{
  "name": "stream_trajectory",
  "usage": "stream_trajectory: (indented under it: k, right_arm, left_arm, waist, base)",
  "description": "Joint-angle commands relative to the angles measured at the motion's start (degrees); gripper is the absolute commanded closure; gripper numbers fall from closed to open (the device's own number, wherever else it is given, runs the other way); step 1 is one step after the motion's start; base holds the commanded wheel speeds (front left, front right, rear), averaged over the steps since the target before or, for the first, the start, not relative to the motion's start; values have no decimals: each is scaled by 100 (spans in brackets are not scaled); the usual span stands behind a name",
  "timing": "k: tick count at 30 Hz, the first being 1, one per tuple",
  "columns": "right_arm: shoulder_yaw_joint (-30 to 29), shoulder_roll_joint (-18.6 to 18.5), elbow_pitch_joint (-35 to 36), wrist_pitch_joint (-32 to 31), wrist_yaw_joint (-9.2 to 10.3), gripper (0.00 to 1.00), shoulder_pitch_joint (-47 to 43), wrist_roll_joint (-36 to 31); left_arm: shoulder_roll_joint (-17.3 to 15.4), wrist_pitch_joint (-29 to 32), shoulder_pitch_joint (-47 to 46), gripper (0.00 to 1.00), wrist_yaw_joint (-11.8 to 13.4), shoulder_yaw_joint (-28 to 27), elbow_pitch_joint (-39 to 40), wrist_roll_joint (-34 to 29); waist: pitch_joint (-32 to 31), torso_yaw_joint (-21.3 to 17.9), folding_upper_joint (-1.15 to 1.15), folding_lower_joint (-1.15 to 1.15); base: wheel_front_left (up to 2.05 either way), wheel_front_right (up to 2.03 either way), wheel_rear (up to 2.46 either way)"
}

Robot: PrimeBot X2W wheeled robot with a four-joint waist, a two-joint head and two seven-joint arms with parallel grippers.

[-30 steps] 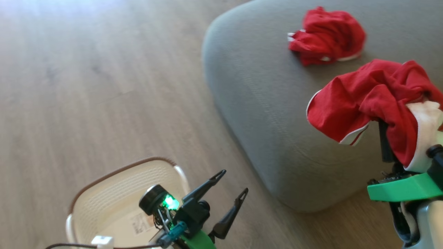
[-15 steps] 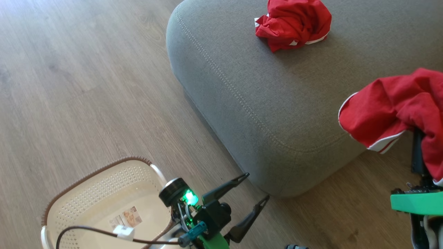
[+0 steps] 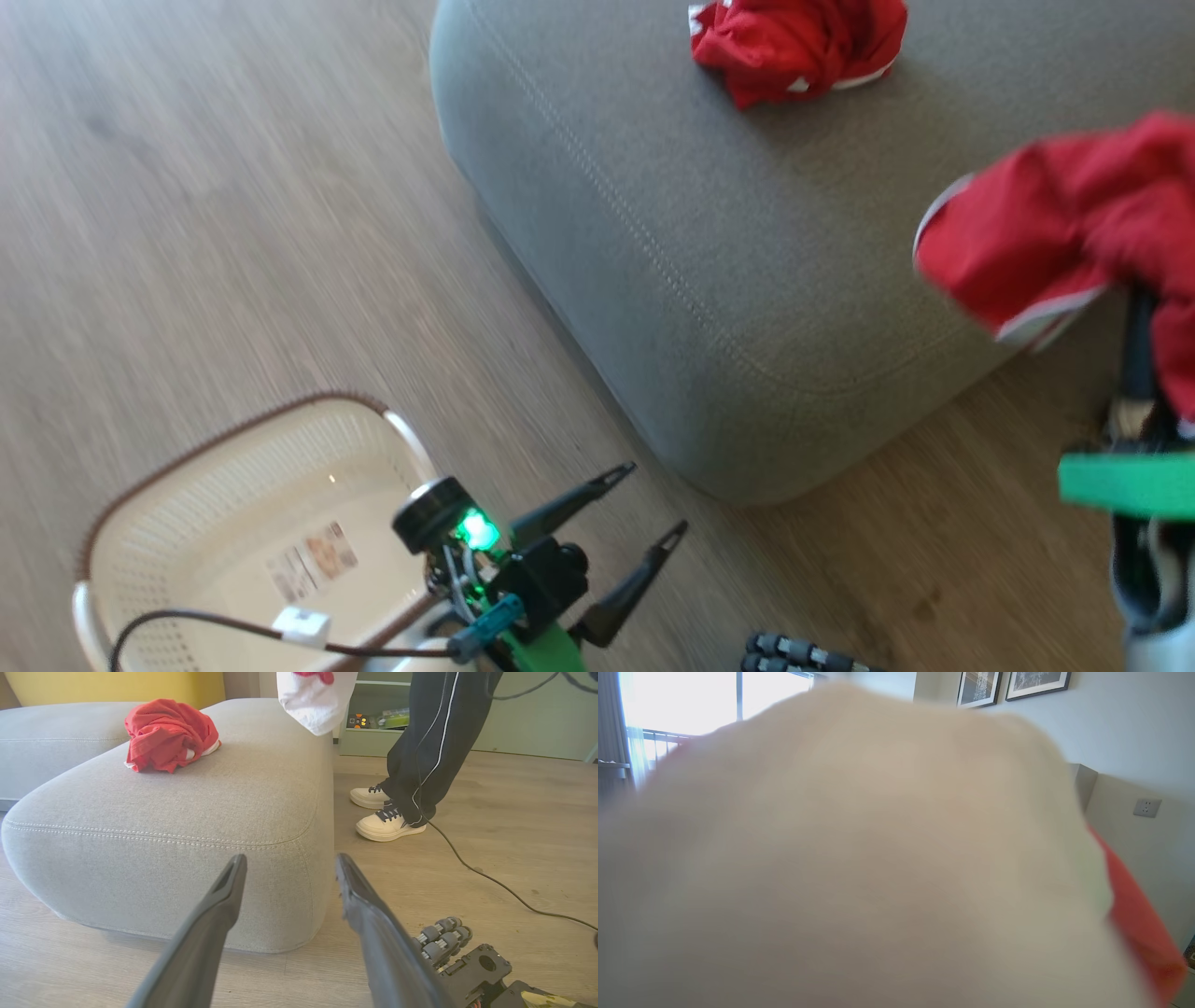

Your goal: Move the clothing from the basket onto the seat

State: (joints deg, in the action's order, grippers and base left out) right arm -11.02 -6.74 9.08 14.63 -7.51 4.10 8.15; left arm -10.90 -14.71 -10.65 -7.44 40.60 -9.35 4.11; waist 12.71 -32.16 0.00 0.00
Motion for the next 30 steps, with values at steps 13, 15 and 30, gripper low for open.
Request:
stream_trajectory:
  k: [13,15,30]
  right_arm:
    - [-465,-92,-759,37,2,100,2805,59]
    - [-530,-86,-844,37,2,100,3000,25]
    - [-1086,-745,-2955,37,2,100,5509,-163]
  left_arm:
    - [-1302,-29,-518,0,-4,-61,601,-210]
    - [-1375,-29,-539,0,-4,-93,645,-218]
    - [-1826,-29,-726,0,69,-237,1132,-391]
  waist:
    - [1924,-117,0,0]
    - [2023,-117,0,0]
    - [2896,326,0,0]
  base:
    - [0,0,0]
    - [0,0,0]
    - [0,0,0]
